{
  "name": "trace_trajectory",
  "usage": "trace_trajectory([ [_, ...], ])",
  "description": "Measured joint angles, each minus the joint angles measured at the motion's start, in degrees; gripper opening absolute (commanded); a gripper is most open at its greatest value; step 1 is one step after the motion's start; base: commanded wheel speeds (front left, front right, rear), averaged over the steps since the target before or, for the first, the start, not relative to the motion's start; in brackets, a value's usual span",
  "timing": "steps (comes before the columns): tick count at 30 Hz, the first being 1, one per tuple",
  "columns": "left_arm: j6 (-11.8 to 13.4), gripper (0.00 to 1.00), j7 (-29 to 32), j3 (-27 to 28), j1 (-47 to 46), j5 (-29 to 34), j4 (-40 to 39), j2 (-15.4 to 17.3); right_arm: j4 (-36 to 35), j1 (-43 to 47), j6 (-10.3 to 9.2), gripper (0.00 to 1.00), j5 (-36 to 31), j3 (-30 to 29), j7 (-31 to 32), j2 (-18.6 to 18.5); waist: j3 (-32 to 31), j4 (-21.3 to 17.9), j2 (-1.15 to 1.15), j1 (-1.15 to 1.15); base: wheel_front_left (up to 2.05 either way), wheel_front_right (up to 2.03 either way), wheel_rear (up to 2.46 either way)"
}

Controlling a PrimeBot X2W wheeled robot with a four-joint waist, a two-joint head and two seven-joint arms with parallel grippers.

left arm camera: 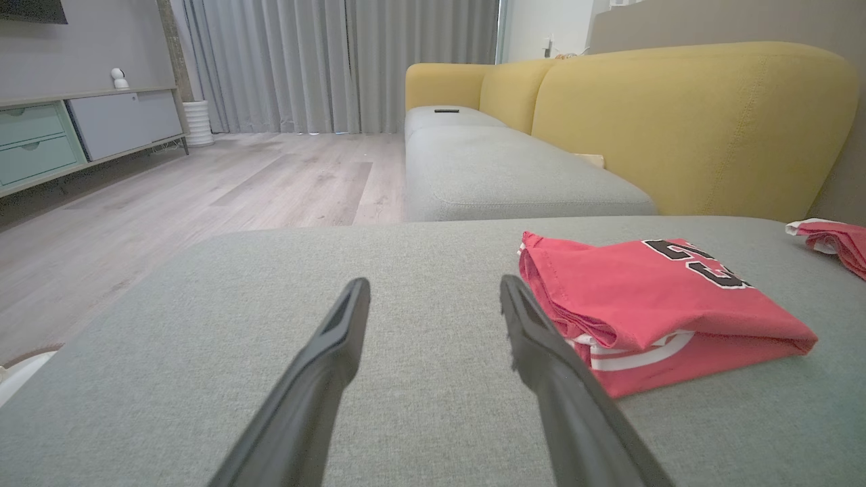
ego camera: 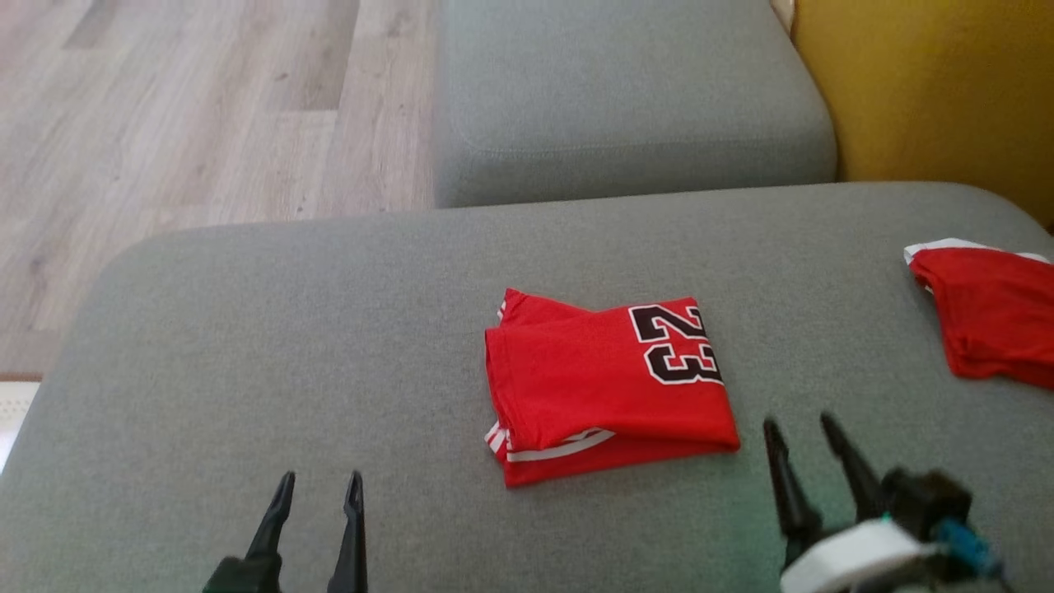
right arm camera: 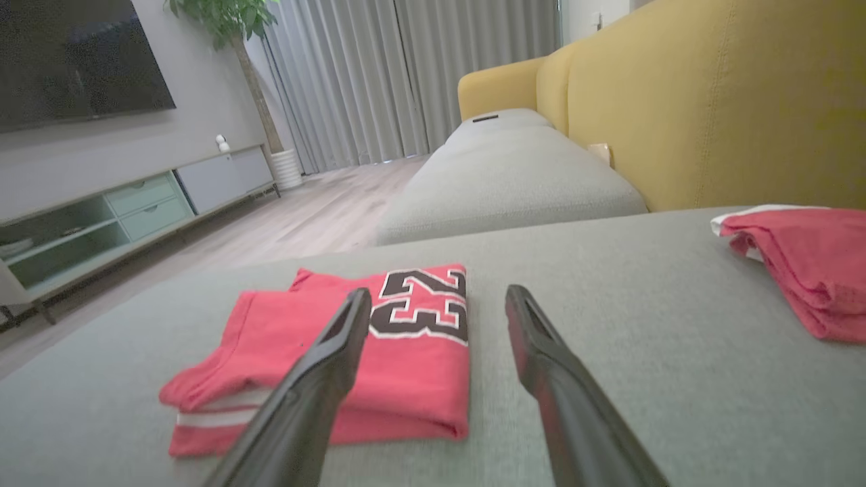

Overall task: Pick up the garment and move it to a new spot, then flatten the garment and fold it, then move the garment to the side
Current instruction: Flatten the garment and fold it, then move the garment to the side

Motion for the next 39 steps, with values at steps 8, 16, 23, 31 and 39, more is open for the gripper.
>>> trace_trajectory([
  [8, 0.0, 1.0, 0.0, 1.36, 2.63, 0.01, -0.63, 0.01, -0.73, 4.54, 0.0, 1.0, -4.92, -1.13, 0.0, 2.05, -1.98, 0.12, 0.0, 0.0, 0.0, 0.0, 0.0],
  [16, -0.1, 1.0, 0.0, 1.51, 2.91, 0.02, -0.91, 0.02, -0.71, 4.54, 0.0, 1.0, -5.34, -1.54, 0.0, 2.4, -2.67, 0.26, 0.0, 0.0, 0.0, 0.0, 0.0],
  [23, -0.57, 1.0, 0.0, 1.57, 2.91, 0.12, -0.91, 0.02, -0.68, 4.54, 0.0, 1.0, -5.34, -1.69, 0.0, 2.86, -2.97, 0.32, 0.0, 0.0, 0.0, 0.0, 0.0],
  [31, -0.57, 1.0, 0.01, 1.6, 2.92, 0.6, -0.91, 0.02, -0.64, 4.55, 0.0, 1.0, -5.34, -1.78, 0.0, 2.97, -3.04, 0.17, 0.0, 0.0, 0.0, 0.0, 0.0],
  [39, -0.59, 1.0, 0.01, 1.63, 2.92, 0.6, -0.58, 0.02, -0.65, 4.56, 0.0, 1.0, -5.34, -1.83, 0.0, 3.14, -2.69, 0.5, 0.0, 0.0, 0.0, 0.0, 0.0],
])
